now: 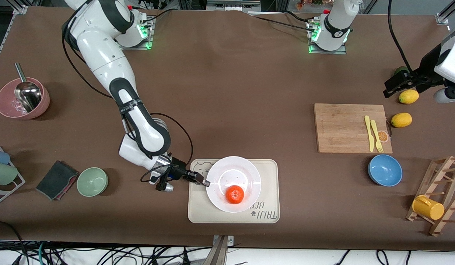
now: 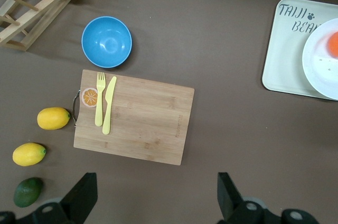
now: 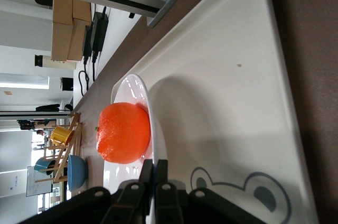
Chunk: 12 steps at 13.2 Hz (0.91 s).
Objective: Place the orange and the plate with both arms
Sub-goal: 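Open the right gripper and release the plate rim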
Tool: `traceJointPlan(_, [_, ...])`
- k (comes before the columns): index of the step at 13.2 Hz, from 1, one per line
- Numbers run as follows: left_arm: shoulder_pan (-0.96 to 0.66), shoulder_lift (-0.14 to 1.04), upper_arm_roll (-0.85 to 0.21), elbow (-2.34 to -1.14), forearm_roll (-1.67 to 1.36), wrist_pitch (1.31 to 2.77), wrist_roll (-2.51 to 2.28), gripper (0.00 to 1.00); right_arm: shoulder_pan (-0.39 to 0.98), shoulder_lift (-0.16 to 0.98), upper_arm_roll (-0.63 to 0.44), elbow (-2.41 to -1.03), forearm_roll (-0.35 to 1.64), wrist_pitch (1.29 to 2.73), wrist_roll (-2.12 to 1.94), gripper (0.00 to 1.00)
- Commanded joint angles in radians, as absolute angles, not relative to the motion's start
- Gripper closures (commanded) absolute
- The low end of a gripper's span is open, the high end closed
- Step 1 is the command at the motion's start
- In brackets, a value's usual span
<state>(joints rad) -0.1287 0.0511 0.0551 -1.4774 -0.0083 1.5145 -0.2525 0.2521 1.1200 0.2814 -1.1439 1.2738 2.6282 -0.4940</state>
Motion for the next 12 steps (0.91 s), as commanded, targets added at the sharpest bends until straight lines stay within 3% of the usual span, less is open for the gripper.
traceJointPlan(1, [-0.135,0.063,0.057,-1.447,0.003,1.496,-0.261,0.0,0.285,1.175,0.268,-1.081,1.282,2.666,-0.483,1.0])
traceJointPlan(8, [-0.135,0.063,0.057,-1.447,0.003,1.496,-0.261,0.0,0.295,1.181,0.268,-1.074,1.284,2.684,-0.477,1.0])
traceJointPlan(10, [-0.135,0.061,0.057,-1.447,0.003,1.496,-0.261,0.0,0.293,1.181,0.267,-1.066,1.284,2.688,-0.479,0.06])
traceJointPlan(12, [-0.135,0.063,0.057,-1.447,0.002,1.496,-0.261,0.0,0.291,1.174,0.268,-1.063,1.284,2.688,-0.477,0.0])
